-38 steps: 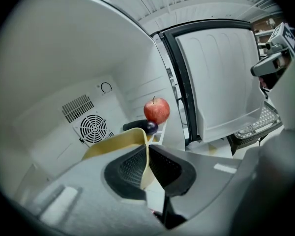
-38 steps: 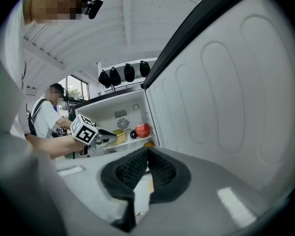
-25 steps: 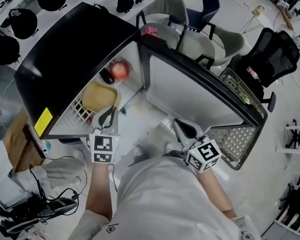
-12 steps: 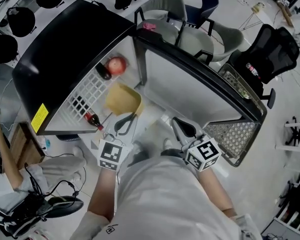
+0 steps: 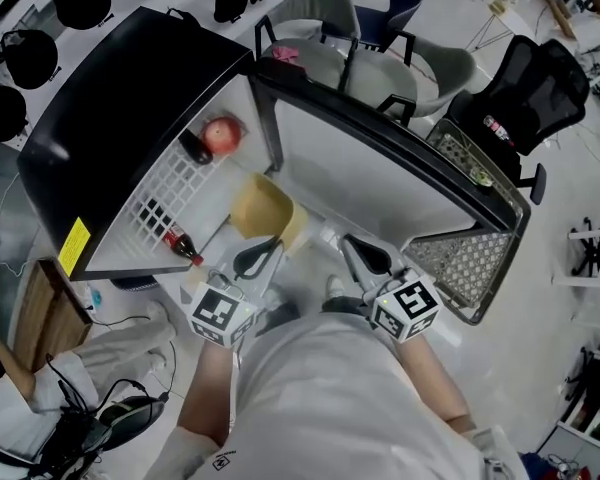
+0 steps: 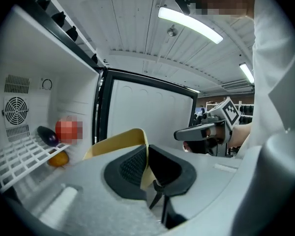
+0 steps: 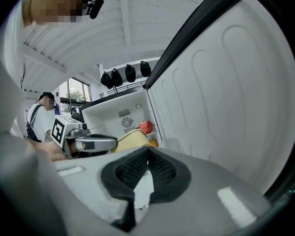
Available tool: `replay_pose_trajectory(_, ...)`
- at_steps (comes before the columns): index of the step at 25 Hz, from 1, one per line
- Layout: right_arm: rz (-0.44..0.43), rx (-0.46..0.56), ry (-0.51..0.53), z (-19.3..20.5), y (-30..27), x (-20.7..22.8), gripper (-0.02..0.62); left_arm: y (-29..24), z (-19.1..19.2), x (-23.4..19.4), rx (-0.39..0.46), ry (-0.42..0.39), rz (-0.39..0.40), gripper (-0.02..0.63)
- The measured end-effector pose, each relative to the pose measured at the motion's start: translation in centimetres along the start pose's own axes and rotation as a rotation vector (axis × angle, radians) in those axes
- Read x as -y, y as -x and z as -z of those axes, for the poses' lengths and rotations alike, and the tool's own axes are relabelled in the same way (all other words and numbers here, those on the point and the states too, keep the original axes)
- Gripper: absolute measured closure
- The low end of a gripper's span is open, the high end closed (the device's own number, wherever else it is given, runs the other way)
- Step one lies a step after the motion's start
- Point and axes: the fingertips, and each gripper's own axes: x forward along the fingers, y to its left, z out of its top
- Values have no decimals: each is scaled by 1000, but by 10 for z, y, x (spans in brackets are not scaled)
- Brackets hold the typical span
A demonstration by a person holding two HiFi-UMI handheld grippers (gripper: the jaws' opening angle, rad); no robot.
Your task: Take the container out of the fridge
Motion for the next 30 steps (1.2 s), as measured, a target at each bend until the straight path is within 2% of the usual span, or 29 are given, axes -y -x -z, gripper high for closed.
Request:
replay_pose_trajectory(6,7,20,2,-5,5,0,595,3,-8,5,62,84,69,581)
replay_pose_trajectory(11,-9,24,8,-6,7,-5,595,4,-10,7,87,90,102,581)
replay_pose_trajectory(19,-11,50,59,-16,6,-13,595,9,-6,5,94,105,112,581)
replay_pose_trajectory(30,-11,45,104,-14,3,-20,595,17,-1,-2,102,128,81,581)
